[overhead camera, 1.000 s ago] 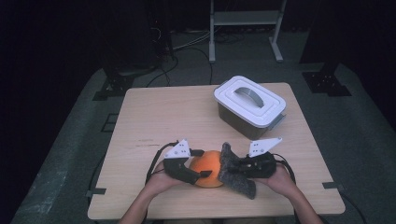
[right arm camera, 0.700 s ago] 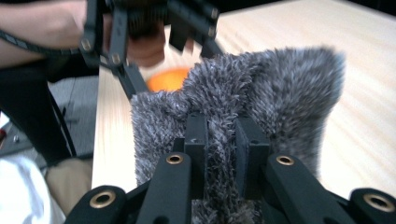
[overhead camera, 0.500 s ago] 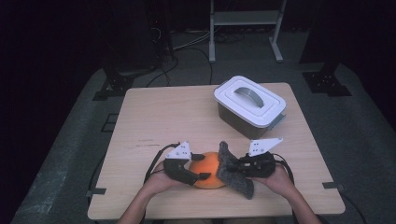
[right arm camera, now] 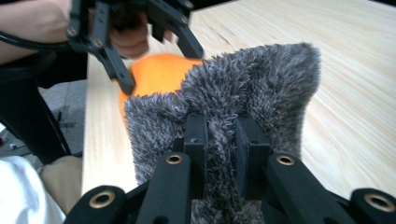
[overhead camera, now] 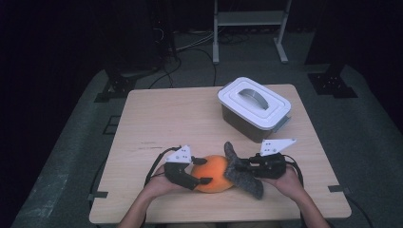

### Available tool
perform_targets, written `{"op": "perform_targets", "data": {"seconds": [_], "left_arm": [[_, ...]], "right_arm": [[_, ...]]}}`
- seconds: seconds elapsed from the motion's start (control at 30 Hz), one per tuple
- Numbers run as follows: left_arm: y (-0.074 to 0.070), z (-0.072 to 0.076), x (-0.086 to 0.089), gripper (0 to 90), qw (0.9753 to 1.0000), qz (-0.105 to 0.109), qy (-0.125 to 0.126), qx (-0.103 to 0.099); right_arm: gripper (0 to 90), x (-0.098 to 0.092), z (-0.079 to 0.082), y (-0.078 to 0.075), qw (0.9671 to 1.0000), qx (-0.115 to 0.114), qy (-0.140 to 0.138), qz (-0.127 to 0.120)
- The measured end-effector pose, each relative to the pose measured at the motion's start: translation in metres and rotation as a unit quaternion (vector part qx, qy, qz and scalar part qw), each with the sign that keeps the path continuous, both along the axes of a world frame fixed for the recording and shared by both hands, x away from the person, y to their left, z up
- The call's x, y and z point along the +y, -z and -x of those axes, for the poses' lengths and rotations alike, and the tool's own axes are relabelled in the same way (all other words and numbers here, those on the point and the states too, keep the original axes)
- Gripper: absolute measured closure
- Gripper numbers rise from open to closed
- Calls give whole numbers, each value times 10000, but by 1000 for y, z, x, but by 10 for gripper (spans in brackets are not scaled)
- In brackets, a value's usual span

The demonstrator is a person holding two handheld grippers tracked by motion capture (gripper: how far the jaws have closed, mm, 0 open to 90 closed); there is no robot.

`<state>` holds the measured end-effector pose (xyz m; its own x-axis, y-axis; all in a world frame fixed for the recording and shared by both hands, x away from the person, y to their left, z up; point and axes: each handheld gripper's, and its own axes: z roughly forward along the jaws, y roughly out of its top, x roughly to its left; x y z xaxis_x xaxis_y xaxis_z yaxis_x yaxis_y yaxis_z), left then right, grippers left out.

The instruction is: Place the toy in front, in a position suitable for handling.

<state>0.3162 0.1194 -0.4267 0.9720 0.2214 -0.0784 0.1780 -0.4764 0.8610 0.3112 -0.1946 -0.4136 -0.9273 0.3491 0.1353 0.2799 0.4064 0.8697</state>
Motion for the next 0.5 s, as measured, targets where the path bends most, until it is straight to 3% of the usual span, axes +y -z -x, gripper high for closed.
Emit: {"op": "perform_targets", "data": {"seconds": [0.07, 0.13, 0.23, 0.33, 0.4, 0.43, 0.5], "left_arm": [[0, 0, 1, 294, 10000, -1, 33, 30], [0, 1, 0, 293, 10000, -9, 54, -4], [0, 2, -2, 289, 10000, -26, 60, 7], [-1, 2, -3, 285, 10000, -58, 67, -19], [-1, 3, -4, 278, 10000, -57, 68, -32], [-1, 3, -5, 272, 10000, -56, 72, -21], [-2, 4, -6, 248, 10000, -43, 73, 3]], "right_arm": [[759, 6, 0, 6, 9997, 58, -62, 222], [758, 7, -2, 12, 9994, 156, -121, 281], [761, 2, -2, 12, 9989, 153, -11, 447], [762, 0, -1, 6, 9997, 67, 2, 246], [761, 2, 2, -1, 9998, 15, -109, -145], [761, 5, 3, -4, 9997, -27, -165, -204], [759, 12, 5, -3, 9997, -87, -244, -22]]}}
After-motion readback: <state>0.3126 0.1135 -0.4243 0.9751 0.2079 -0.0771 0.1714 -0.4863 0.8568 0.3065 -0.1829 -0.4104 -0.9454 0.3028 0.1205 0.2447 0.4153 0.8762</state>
